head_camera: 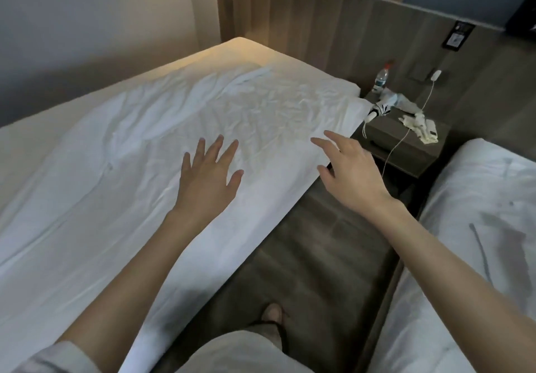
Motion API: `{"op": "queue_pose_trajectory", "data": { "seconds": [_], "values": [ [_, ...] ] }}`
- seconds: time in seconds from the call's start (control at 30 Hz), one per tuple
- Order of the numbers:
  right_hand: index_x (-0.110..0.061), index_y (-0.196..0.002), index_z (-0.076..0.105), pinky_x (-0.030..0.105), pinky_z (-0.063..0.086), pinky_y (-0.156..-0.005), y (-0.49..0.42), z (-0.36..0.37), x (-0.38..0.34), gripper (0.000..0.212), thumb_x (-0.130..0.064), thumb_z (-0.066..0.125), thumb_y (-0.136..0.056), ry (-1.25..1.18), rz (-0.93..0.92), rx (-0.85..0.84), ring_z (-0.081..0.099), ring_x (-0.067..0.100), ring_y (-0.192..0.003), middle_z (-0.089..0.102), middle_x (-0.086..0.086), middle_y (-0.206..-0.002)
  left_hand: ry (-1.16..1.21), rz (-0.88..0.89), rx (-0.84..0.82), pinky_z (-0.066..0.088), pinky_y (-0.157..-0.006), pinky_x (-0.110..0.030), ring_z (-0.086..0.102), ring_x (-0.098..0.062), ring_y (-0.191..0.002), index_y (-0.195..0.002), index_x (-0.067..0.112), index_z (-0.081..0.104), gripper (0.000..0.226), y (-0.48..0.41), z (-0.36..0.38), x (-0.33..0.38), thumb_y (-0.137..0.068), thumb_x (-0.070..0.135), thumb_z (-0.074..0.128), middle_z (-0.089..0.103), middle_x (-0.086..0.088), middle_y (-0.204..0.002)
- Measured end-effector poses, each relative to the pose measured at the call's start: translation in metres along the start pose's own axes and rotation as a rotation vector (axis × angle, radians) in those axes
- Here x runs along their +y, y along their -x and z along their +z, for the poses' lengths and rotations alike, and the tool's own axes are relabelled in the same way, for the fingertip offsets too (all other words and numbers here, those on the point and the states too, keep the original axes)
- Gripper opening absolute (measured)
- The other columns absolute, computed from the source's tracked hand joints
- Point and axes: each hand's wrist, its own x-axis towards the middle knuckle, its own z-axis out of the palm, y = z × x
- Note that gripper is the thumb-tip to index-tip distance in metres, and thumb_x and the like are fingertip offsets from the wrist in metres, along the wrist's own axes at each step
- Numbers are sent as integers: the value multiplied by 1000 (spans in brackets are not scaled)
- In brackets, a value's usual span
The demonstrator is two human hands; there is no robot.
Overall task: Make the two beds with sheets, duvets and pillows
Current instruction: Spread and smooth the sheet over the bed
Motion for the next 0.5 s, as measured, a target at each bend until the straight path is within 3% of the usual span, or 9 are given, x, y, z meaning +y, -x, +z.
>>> {"op": "queue_pose_trajectory", "data": {
  "seconds": [0.5],
  "values": [
    [-29,-147,36,43,27,-112,-287,22,181,52,-26,51,-98,-1,-192,-12,28,23,-141,28,-1,-157,-40,-146,57,6,-119,-49,2,-29,-150,-155,30,12,59,-289,44,96,-102,44,35,6,-1,-163]
  ]
}}
